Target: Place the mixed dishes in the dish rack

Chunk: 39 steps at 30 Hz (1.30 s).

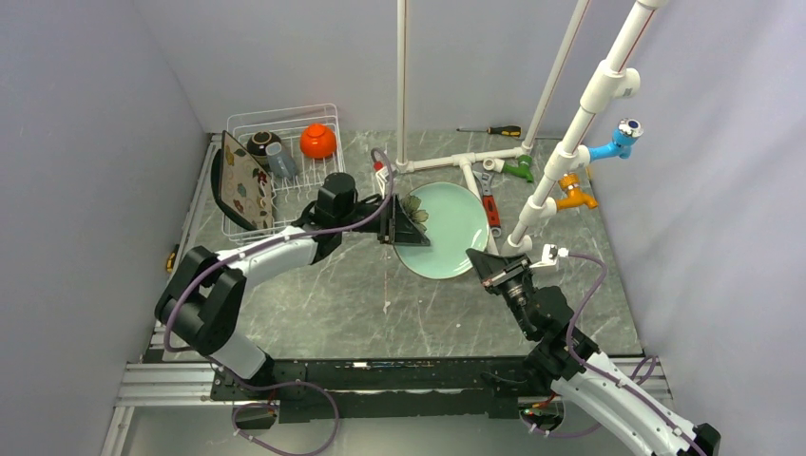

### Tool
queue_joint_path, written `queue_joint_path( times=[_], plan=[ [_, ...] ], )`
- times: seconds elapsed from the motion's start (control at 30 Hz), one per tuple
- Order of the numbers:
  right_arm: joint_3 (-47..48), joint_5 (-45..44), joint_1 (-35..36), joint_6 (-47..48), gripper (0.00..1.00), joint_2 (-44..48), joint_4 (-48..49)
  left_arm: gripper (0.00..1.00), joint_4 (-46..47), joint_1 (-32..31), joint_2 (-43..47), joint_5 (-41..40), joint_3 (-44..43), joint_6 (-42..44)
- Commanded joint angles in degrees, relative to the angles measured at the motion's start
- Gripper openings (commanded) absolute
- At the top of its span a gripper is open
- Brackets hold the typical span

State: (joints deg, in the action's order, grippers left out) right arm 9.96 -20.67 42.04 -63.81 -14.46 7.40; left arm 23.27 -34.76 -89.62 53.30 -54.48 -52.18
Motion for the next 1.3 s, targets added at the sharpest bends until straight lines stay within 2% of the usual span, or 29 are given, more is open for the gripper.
queue_joint_path(
  times=[0.0, 0.07, 0.13, 0.23, 0.3, 0.33, 0.43, 0.57, 0.63, 0.67, 0.73, 0.83, 0.97, 1.03, 1.27],
  plan=[
    [2.1, 0.2, 0.2, -2.8, 0.00, 1.5, 11.9, 0.44, 11.7, 1.0, 4.9, 0.0, 2.3, -4.1],
    [1.8, 0.3, 0.2, -3.0, 0.00, 1.3, 12.5, 0.53, 14.5, 1.3, 6.1, -1.6, 4.0, -5.1],
    [2.0, 0.4, 0.2, -2.9, 0.00, 0.4, 12.9, 0.58, 17.4, 1.4, 7.1, -2.8, 5.5, -5.7],
    [2.1, 0.9, 0.2, -2.7, 0.00, -0.8, 14.0, 0.59, 17.4, 1.5, 8.1, -4.3, 6.2, -5.1],
    [2.2, 0.9, 0.2, -2.6, 0.00, -1.2, 14.0, 0.53, 15.2, 1.8, 8.5, -5.0, 6.1, -4.0],
    [2.2, 0.9, 0.2, -2.5, 0.00, -1.4, 14.0, 0.45, 13.8, 2.0, 8.8, -5.7, 6.0, -3.3],
    [2.0, 1.4, 0.2, -2.7, 0.00, -2.1, 14.6, 0.33, 11.9, 2.8, 10.2, -8.1, 7.4, -2.2],
    [2.5, 3.0, 0.2, -1.6, 0.00, -4.5, 15.3, 0.02, 10.0, 3.8, 11.2, -8.6, 7.2, -0.1],
    [3.5, 4.1, 0.2, -0.9, 0.00, -6.2, 14.4, 0.00, 6.9, 4.4, 12.3, -9.8, 6.6, 2.4],
    [4.3, 4.6, 0.2, -0.3, 0.06, -7.0, 13.6, 0.00, 4.4, 4.7, 13.2, -10.7, 6.1, 4.2],
    [5.4, 5.4, 0.2, 0.7, 0.27, -8.4, 11.6, 0.00, -2.1, 5.1, 15.0, -13.6, 3.9, 8.9],
    [7.0, 4.8, 0.2, 0.8, 0.49, -10.2, 7.7, 0.00, -16.2, 5.3, 18.5, -22.9, -0.3, 16.1],
    [8.2, 5.1, 0.2, 0.2, 0.72, -12.2, 4.8, 0.00, -26.1, 5.2, 23.1, -36.1, -2.9, 20.6],
    [8.2, 5.1, 0.3, -0.4, 0.76, -12.7, 4.1, 0.00, -29.7, 5.3, 25.3, -42.2, -4.5, 22.9],
    [7.6, 4.6, 0.3, -1.7, 0.76, -12.8, 2.6, 0.00, -37.4, 5.3, 31.7, -66.3, -8.3, 31.8]
  ],
)
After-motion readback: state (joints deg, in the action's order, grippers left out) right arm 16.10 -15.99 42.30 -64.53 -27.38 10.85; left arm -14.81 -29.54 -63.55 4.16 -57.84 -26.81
